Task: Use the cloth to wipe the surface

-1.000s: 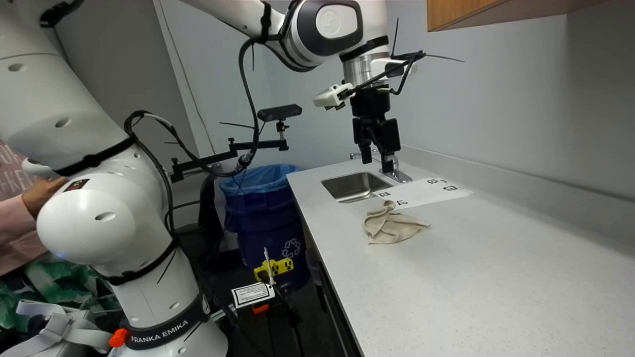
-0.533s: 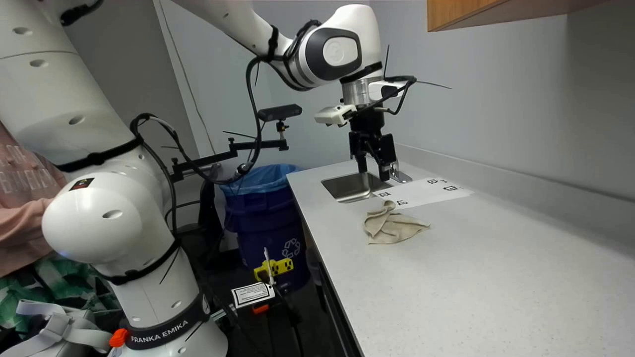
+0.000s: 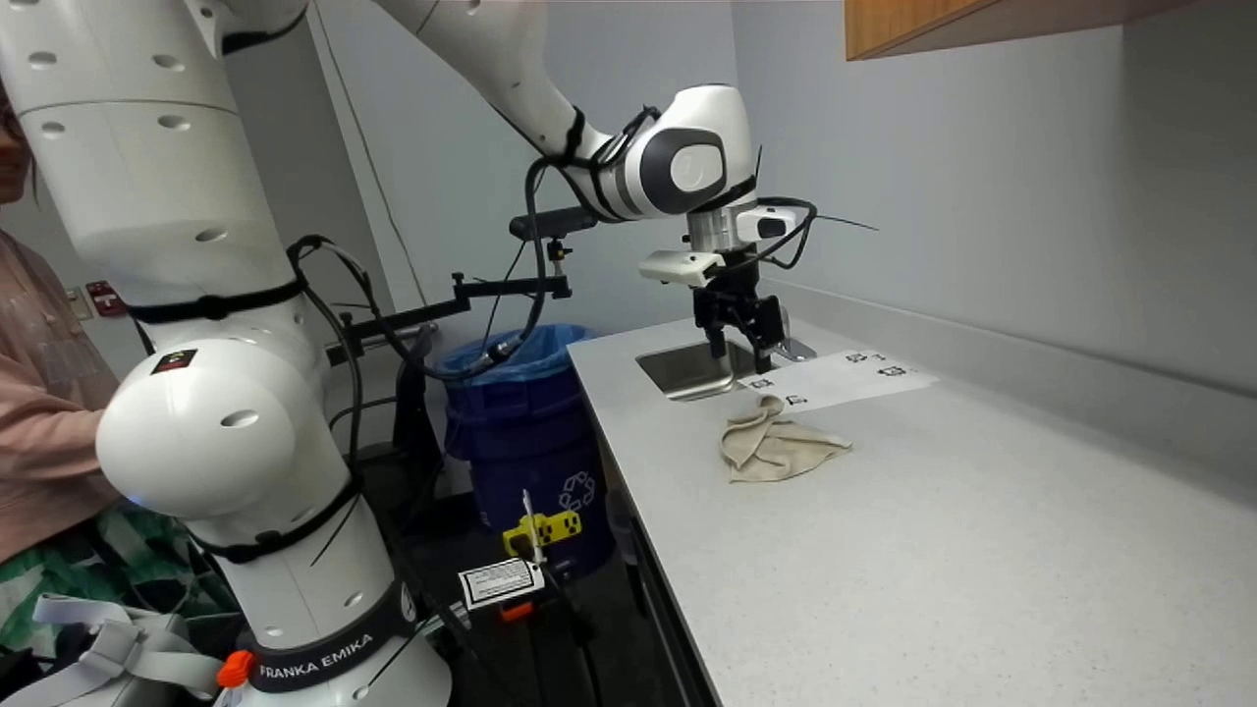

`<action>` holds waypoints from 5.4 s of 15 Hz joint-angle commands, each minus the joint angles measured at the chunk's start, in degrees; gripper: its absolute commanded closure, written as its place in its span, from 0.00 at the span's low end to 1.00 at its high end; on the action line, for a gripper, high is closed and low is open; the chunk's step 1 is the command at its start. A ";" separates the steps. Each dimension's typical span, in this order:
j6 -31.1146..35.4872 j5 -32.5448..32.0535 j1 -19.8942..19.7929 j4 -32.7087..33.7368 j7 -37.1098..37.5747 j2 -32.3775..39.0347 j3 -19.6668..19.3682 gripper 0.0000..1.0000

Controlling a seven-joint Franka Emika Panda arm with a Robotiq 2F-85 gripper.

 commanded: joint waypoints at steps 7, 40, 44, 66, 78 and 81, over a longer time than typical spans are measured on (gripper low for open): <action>0.81 -1.52 2.58 8.90 0.11 11.44 -0.33 0.00; 10.75 0.65 2.85 14.14 -0.07 26.78 -2.68 1.00; 11.35 0.30 1.95 14.19 0.18 26.80 -4.39 1.00; 20.56 3.80 -4.71 7.09 3.09 22.22 -9.83 1.00; 14.97 9.60 -4.09 14.61 -8.18 29.73 6.78 1.00; 12.94 10.72 -3.15 13.28 -12.48 29.64 10.22 1.00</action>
